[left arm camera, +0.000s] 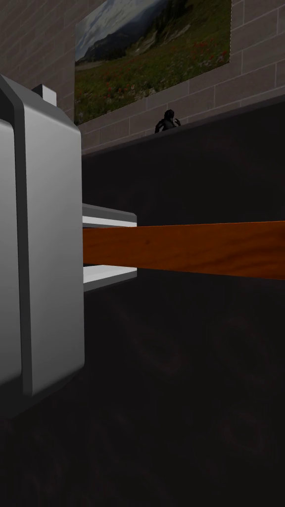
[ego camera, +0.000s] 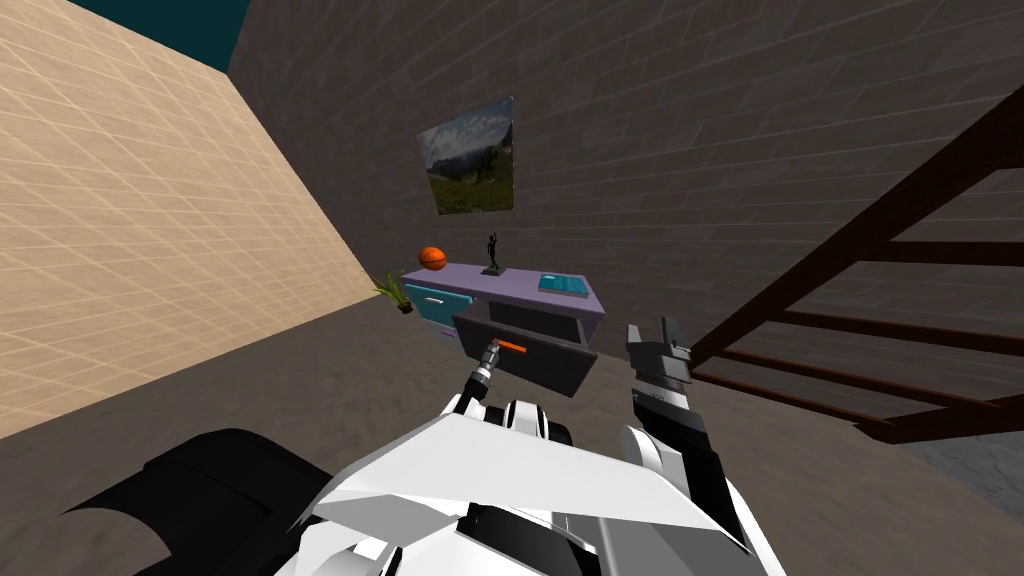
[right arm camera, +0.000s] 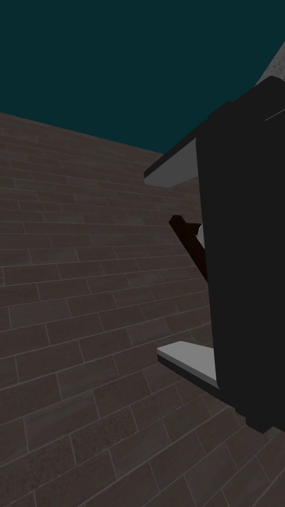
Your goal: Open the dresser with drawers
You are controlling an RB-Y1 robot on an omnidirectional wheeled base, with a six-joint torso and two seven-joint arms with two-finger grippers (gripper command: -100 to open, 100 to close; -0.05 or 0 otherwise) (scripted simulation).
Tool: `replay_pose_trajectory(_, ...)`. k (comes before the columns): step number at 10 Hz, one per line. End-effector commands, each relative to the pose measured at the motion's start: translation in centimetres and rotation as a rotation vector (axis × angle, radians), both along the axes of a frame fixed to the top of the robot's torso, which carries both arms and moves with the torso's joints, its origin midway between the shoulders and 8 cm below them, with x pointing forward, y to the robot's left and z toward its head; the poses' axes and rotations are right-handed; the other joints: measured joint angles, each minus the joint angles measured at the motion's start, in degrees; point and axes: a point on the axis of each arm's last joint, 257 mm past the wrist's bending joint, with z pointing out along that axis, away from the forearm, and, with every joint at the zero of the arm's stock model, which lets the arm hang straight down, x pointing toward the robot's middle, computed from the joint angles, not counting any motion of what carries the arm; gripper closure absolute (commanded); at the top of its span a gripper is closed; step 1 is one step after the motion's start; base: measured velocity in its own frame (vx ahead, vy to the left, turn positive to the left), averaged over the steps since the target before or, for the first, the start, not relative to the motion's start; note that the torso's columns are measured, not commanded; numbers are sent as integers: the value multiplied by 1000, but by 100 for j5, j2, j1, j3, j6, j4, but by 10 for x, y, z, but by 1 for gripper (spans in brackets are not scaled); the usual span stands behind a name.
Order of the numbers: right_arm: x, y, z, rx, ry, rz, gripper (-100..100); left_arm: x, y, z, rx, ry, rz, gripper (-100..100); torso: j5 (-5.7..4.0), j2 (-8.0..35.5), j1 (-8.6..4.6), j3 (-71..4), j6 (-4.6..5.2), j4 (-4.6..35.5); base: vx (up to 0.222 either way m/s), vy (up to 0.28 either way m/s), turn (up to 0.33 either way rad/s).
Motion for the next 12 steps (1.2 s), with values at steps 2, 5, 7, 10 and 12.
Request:
replay_pose_trajectory(2, 0, 0, 0, 0, 0, 0, 0, 2, 0, 16, -2, 0, -2, -100, 7, -84, 21, -44, -15, -38, 17, -4, 7)
replay_pose_trajectory(5, 0, 0, 0, 0, 0, 0, 0, 2, -1, 32, -4, 0, -4, -100, 9, -30, 39, -15, -23, -23, 21, -3, 13)
replay_pose_trajectory(7, 0, 0, 0, 0, 0, 0, 0, 2, -1, 43, -6, 0, -6, -100, 8, -13, 36, -4, -23, -17, -3, 2, 10)
replay_pose_trajectory(10, 0, 0, 0, 0, 0, 0, 0, 2, -2, 54, -7, 0, -8, -100, -8, 10, 30, 4, -33, 19, -3, 0, 3)
replay_pose_trajectory(12, 0, 0, 0, 0, 0, 0, 0, 0, -1, 40, -3, 33, -8, 0, -3, 11, 29, 7, -28, 11, 3, 0, -1)
